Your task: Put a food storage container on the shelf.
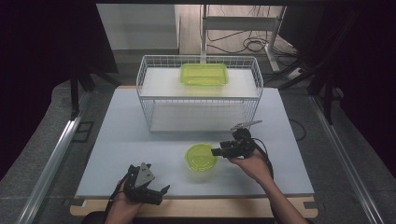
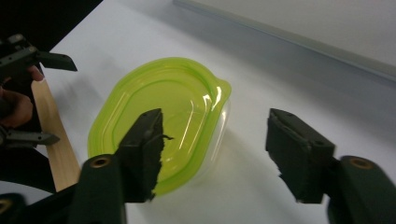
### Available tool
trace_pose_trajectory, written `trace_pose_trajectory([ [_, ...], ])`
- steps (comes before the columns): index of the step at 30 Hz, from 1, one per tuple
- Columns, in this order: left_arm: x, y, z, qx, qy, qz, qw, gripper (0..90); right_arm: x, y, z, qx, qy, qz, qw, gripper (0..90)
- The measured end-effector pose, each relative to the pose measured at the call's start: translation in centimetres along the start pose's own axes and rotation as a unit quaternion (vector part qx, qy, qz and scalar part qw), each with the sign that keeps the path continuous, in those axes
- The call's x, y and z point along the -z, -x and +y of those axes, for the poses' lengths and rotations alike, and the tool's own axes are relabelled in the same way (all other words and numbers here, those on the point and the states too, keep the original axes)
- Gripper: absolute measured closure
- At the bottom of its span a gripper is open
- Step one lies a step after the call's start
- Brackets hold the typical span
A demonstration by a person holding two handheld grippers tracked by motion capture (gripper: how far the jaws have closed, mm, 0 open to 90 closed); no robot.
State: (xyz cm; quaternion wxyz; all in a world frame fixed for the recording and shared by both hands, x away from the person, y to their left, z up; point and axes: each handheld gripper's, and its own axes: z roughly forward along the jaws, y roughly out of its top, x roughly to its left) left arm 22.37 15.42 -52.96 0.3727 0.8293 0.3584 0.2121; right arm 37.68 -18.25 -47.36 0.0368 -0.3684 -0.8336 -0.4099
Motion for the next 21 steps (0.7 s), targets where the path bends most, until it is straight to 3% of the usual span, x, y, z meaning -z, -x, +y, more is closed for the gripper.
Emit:
trace_pose_trajectory([
  [13,0.0,0.1,0.0,-0.007,-0.003,0.002,1.0,2.0,-1.8,1.7,0.4,-0.06,-0.039,0.044,0.9965,62.9],
  [18,-0.1,0.1,0.0,-0.01,-0.005,0.003,0.9999,2.0,-1.9,2.1,0.4,-0.077,-0.046,0.086,0.9923,77.8],
  [21,-0.1,0.1,0.0,-0.011,-0.005,0.003,0.9999,2.1,-1.8,1.8,0.5,-0.078,-0.049,0.108,0.9898,80.3],
])
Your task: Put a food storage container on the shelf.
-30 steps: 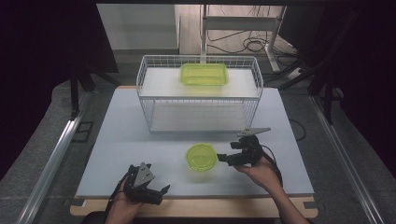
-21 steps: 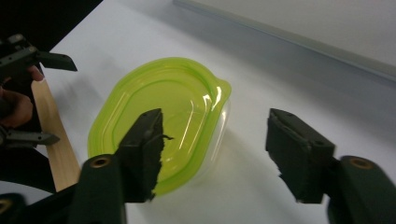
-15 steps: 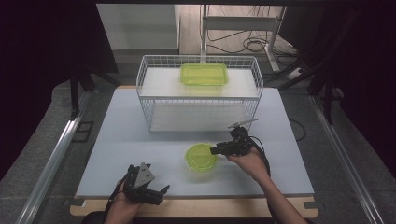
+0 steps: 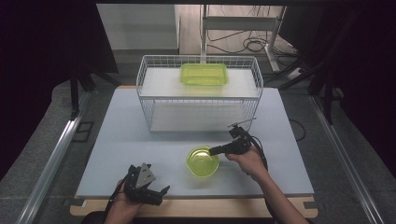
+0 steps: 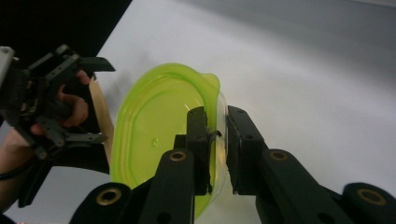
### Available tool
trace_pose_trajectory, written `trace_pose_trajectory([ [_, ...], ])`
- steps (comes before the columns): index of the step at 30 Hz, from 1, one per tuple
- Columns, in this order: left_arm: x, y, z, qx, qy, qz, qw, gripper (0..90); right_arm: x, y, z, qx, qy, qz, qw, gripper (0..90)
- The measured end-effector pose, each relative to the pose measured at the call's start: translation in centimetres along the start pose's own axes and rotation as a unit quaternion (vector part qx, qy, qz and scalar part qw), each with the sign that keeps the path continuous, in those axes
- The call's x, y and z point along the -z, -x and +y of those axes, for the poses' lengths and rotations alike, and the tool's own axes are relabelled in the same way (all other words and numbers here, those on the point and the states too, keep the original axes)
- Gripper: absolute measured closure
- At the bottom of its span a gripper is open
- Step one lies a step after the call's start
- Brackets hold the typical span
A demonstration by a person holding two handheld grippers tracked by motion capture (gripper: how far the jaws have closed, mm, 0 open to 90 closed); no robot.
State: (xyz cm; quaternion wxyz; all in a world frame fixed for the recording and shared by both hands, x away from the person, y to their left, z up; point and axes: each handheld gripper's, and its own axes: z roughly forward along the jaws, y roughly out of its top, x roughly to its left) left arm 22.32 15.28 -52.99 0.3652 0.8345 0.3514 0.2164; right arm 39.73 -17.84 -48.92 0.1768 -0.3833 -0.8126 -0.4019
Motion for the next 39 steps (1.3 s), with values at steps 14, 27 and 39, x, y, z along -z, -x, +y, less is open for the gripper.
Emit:
trace_pose_trajectory([
  [14,0.0,0.1,0.0,-0.004,-0.002,0.002,1.0,2.1,1.5,-1.1,0.0,0.003,0.022,0.013,0.9997,81.7],
  [27,0.0,0.0,0.1,-0.005,-0.002,0.001,1.0,2.1,3.6,-2.6,0.8,0.009,0.066,0.029,0.9974,81.7],
  [39,0.0,0.0,0.1,-0.006,-0.002,0.002,1.0,2.1,5.9,-3.8,2.3,0.012,0.098,0.032,0.9946,81.6],
])
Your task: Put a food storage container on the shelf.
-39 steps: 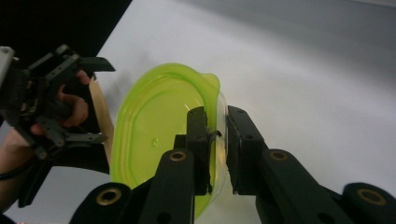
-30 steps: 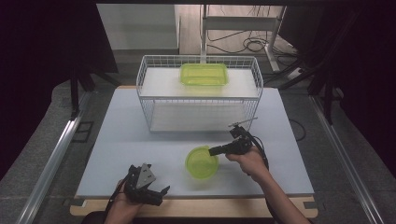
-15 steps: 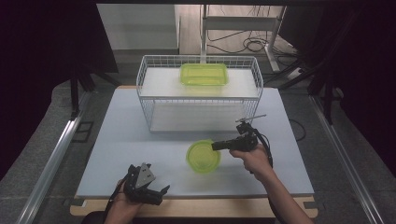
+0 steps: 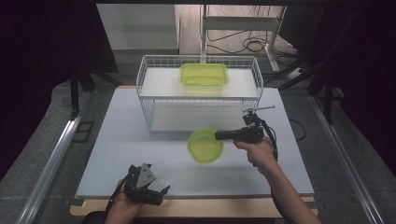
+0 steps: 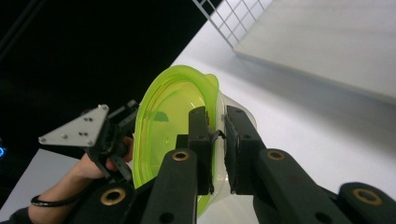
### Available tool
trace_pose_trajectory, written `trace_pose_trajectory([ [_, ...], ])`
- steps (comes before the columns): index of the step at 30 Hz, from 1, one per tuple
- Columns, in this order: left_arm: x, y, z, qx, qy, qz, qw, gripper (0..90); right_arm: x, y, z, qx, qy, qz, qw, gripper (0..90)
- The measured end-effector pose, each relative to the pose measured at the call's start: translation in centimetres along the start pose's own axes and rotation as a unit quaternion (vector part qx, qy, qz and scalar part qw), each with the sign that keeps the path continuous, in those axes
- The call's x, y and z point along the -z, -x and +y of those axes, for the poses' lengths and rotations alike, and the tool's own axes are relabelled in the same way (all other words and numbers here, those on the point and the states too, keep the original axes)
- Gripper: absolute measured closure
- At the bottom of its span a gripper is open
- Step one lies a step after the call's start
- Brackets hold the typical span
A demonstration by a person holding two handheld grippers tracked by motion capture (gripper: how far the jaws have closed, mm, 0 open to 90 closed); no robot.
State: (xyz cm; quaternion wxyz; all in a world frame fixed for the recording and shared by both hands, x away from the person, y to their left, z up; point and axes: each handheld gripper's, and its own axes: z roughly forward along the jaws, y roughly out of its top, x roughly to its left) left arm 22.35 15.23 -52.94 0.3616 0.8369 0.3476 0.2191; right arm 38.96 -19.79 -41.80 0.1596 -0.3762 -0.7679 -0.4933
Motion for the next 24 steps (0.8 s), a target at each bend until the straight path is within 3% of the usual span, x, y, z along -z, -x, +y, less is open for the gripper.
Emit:
trace_pose_trajectory([
  [24,-0.1,-0.1,0.1,-0.002,0.0,-0.001,1.0,2.1,3.6,-2.7,5.3,-0.001,0.066,0.0,0.9978,81.7],
])
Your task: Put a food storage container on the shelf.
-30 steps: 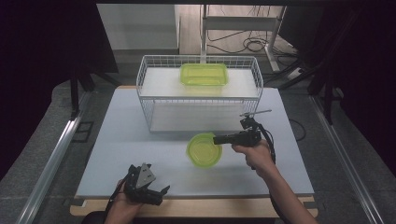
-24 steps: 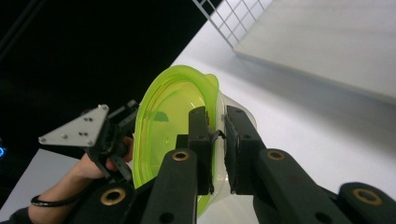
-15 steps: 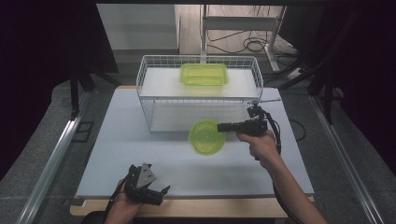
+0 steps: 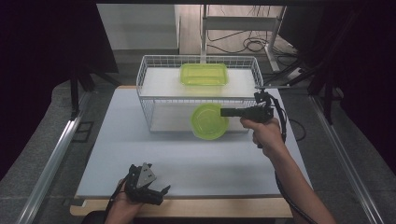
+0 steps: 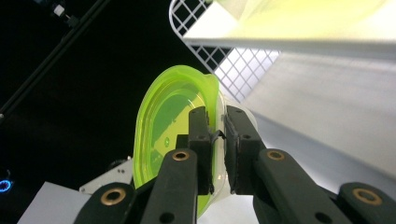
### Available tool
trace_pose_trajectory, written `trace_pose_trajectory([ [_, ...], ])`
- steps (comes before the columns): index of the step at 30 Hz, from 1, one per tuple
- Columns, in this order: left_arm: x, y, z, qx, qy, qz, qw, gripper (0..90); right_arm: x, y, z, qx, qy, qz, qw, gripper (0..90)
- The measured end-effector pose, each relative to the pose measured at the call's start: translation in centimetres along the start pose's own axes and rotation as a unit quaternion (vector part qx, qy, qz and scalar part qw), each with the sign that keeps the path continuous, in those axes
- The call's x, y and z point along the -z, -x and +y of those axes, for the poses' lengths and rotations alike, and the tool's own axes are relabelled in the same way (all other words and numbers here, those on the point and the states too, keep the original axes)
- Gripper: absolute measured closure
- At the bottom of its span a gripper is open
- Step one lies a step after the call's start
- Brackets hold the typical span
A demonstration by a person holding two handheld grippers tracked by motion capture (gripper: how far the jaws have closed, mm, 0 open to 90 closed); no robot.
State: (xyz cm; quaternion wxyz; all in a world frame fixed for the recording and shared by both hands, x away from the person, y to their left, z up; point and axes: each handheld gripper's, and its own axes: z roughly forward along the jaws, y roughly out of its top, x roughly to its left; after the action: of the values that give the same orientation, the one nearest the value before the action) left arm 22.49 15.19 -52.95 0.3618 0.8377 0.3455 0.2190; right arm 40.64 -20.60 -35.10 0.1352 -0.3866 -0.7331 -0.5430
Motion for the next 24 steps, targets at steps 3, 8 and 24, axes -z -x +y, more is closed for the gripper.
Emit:
trace_pose_trajectory([
  [3,0.0,0.0,0.0,0.001,0.001,0.0,1.0,2.1,0.3,-0.4,0.8,0.002,0.009,-0.001,1.0,81.7],
  [8,0.0,0.0,0.0,0.0,0.001,-0.001,1.0,2.1,0.8,-1.0,2.2,0.004,0.022,-0.005,0.9997,81.7],
  [24,0.0,0.0,0.0,0.003,0.003,0.0,1.0,2.1,1.2,-2.5,6.5,0.008,0.07,-0.025,0.9972,81.7],
])
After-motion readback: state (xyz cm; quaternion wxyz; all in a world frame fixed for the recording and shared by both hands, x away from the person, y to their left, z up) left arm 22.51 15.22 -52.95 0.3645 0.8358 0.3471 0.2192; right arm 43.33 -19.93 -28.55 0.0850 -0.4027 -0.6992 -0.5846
